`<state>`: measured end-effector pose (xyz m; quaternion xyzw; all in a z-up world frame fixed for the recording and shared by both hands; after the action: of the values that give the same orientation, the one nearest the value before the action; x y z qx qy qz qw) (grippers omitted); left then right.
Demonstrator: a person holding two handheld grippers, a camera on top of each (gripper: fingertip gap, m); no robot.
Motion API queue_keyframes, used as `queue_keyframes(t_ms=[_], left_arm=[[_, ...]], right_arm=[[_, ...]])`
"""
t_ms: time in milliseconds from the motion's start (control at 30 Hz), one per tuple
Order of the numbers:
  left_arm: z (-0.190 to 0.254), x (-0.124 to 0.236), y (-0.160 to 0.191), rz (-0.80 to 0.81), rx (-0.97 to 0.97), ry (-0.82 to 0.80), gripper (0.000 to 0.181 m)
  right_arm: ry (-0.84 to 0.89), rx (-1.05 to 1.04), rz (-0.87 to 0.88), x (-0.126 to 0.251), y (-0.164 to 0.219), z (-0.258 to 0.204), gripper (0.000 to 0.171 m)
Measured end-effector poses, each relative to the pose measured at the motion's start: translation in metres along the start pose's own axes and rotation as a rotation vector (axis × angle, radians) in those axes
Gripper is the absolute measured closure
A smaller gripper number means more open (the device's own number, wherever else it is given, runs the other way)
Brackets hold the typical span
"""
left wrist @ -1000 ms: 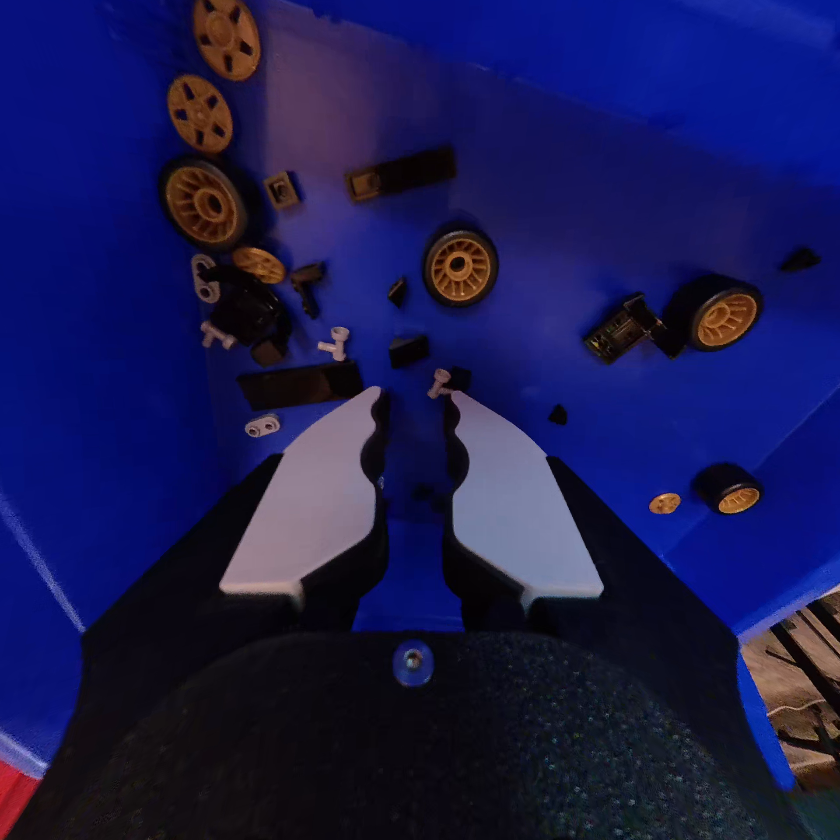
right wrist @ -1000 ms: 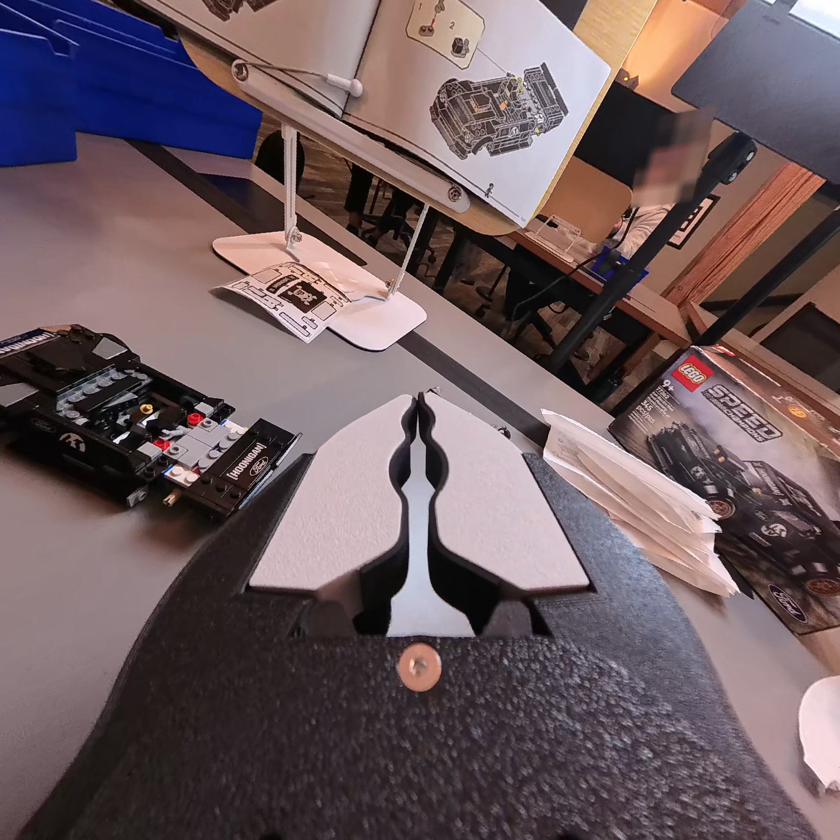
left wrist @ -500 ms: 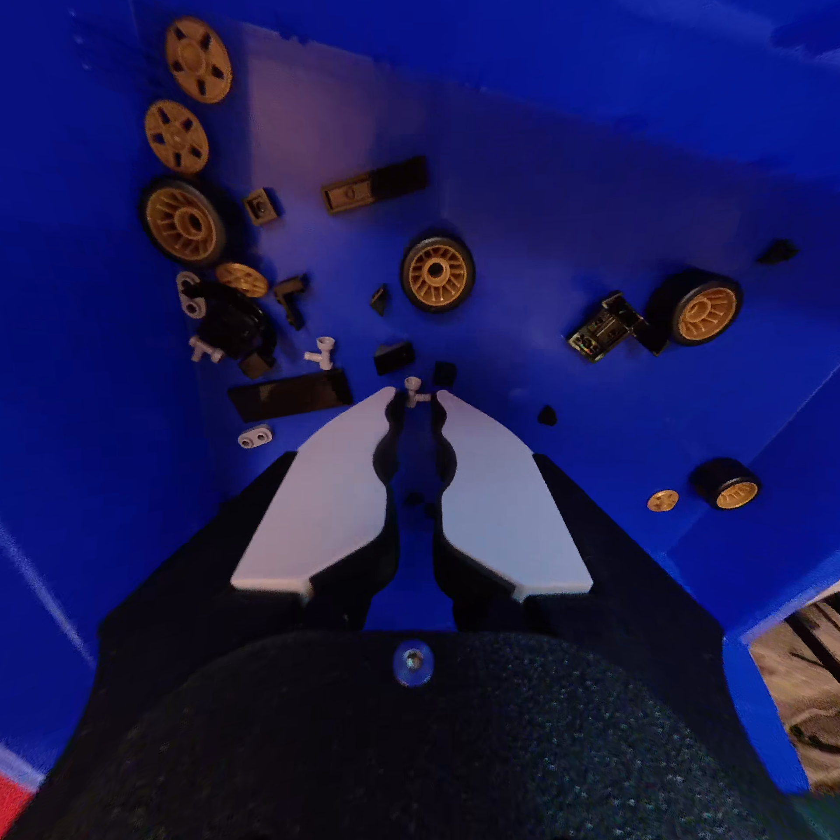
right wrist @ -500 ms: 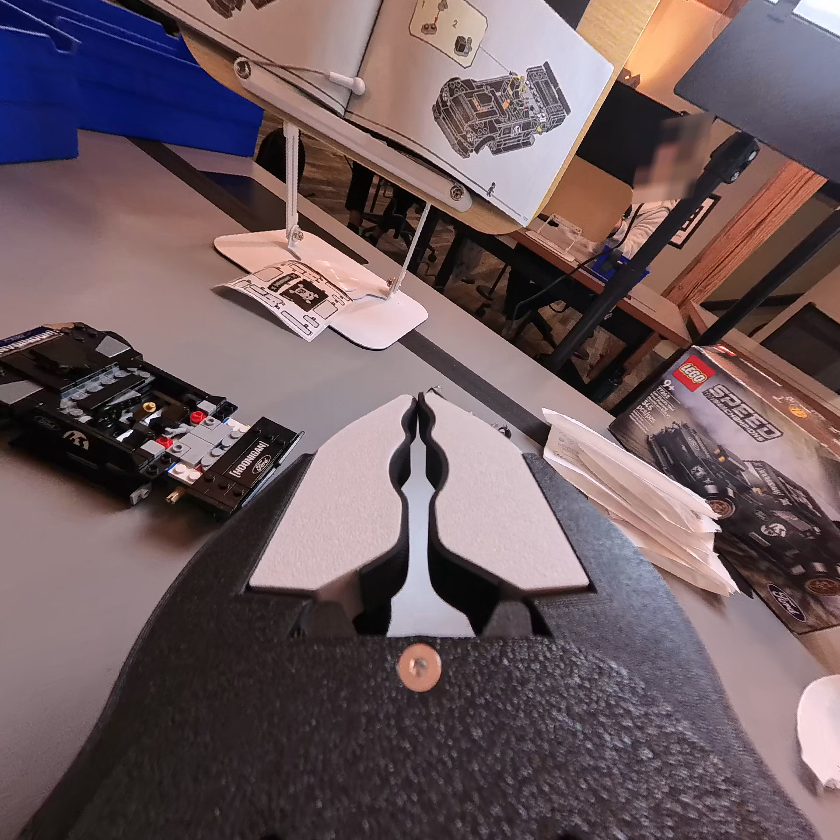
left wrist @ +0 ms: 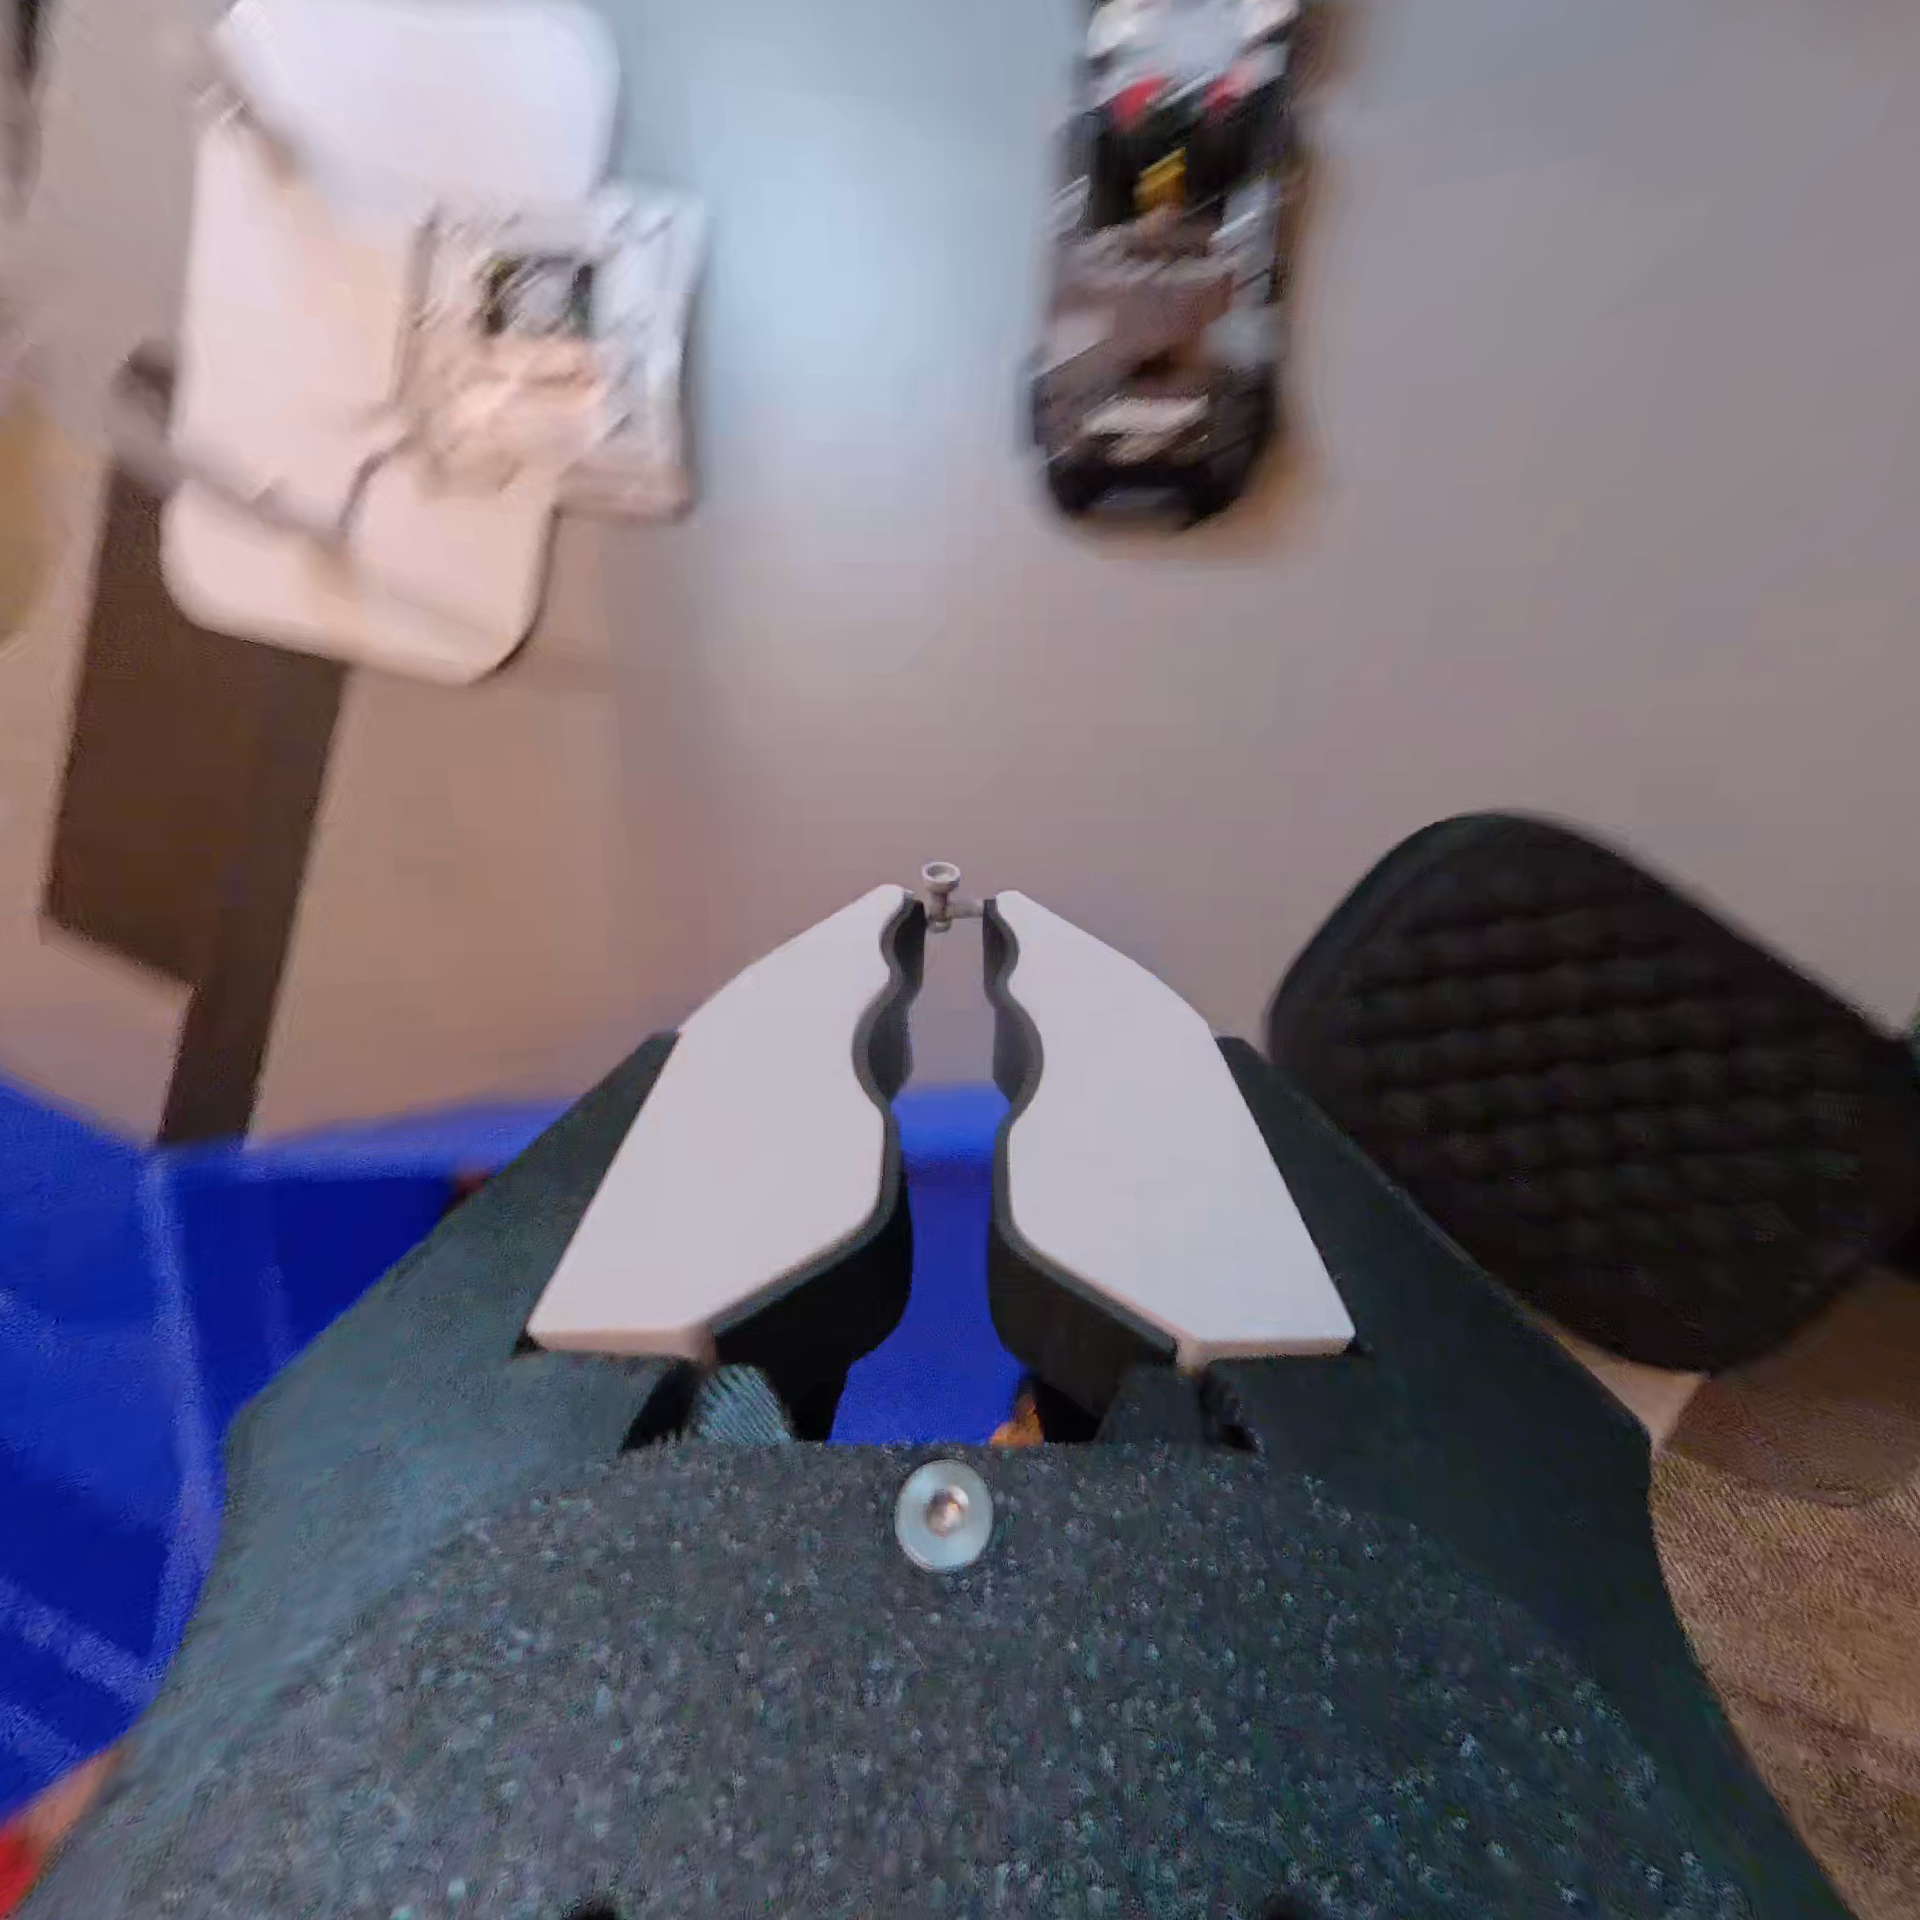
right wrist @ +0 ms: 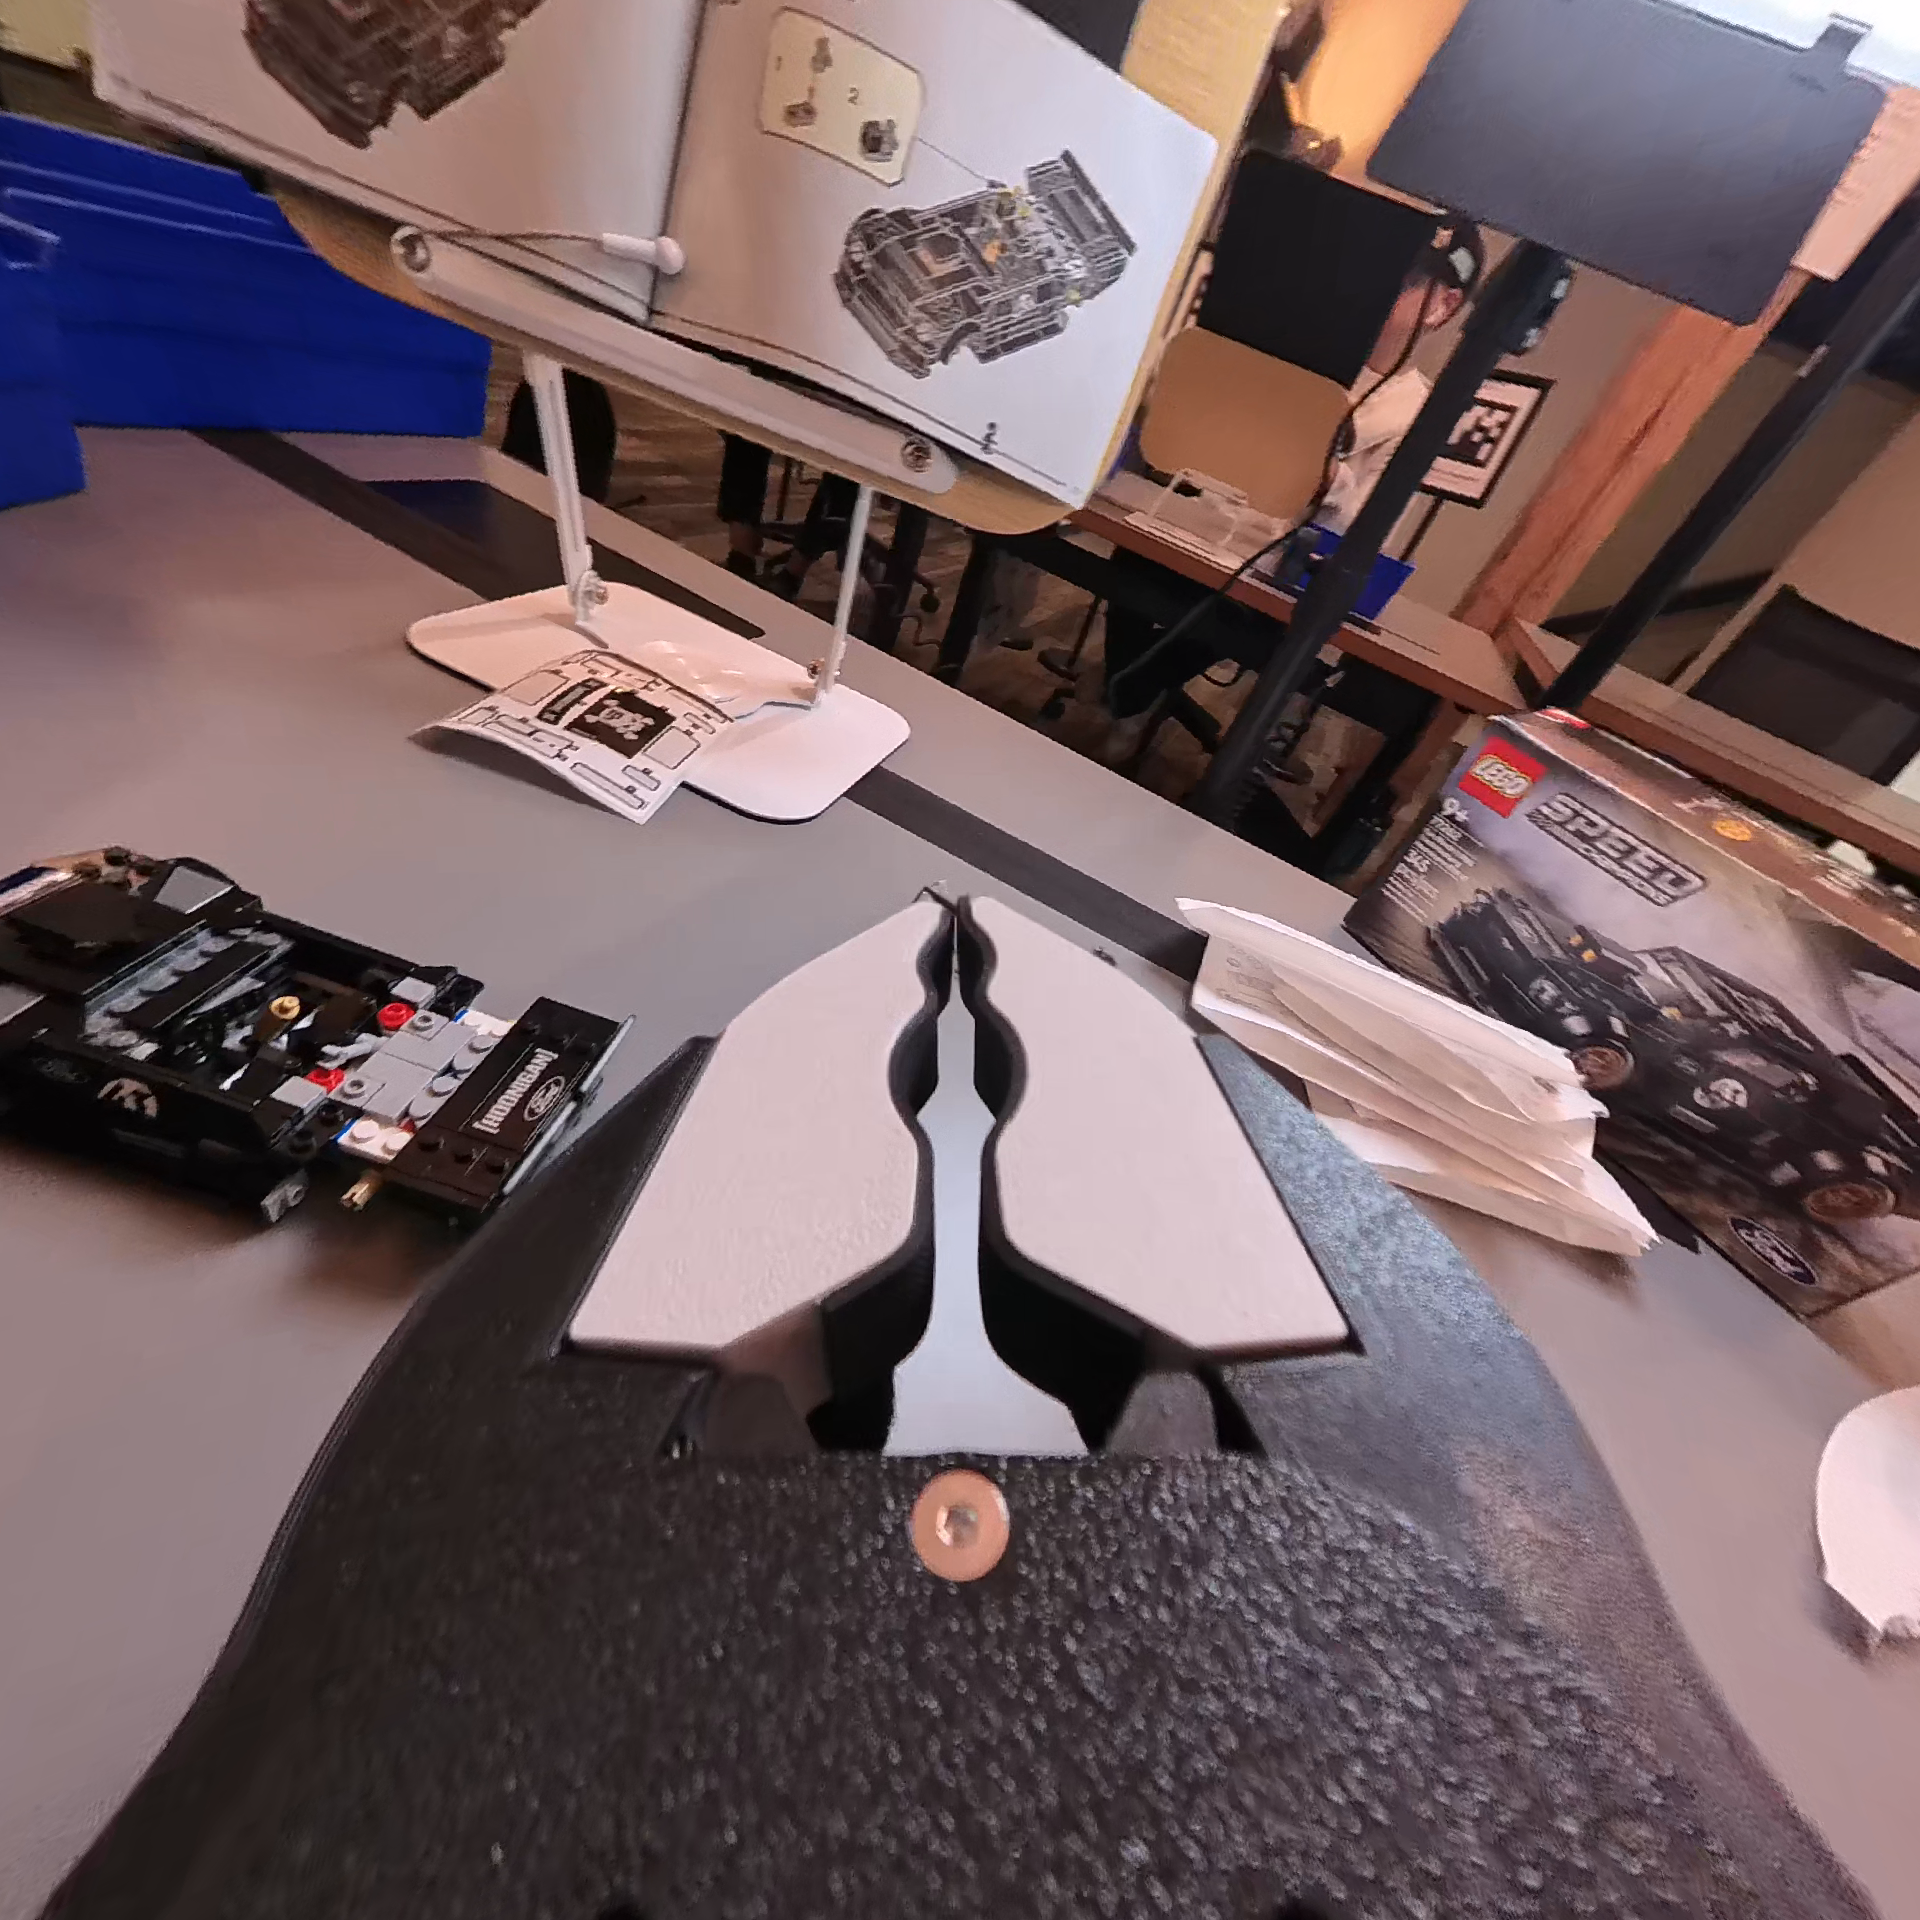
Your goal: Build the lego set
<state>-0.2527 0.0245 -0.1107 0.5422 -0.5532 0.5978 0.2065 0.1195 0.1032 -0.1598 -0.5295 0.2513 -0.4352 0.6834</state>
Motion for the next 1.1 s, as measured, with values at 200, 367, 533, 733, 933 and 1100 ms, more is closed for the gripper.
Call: queue_keyframes(t_ms=[200, 367, 533, 733, 933, 1100], left_arm=[[0.110, -0.096, -0.062, 0.027, -0.131, 0.256, 0.170], [0.150, -0.149, -0.084, 0.010, -0.161, 0.335, 0.170], [0.165, -0.172, -0.095, -0.009, -0.191, 0.329, 0.170], [0.163, -0.170, -0.104, 0.073, -0.126, 0.328, 0.139], [0.101, -0.095, -0.094, 0.323, 0.038, 0.126, 0.128], [-0.023, 0.005, 0.016, 0.164, 0.328, -0.341, 0.147]], right_arm=[[0.049, -0.083, 0.087, 0.016, -0.014, 0.013, 0.170], [0.005, -0.143, 0.126, 0.027, -0.016, 0.005, 0.170], [-0.032, -0.135, 0.140, 0.030, -0.019, -0.004, 0.170], [-0.048, -0.169, 0.128, 0.028, -0.016, -0.003, 0.170], [-0.042, -0.187, 0.127, 0.030, -0.015, -0.001, 0.170], [-0.043, -0.182, 0.124, 0.031, -0.014, -0.001, 0.170]])
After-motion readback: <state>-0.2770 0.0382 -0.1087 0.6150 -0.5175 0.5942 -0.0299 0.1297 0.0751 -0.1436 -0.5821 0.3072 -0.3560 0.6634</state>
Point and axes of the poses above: each gripper's, where its closed fingertips meet, x back along the fingers, y out of its underside, z = x × y across the jaws, the point moved 5 cm from there along x, back along the fingers, and after that the axes turned 1 degree about -y, right-handed, at the moved point
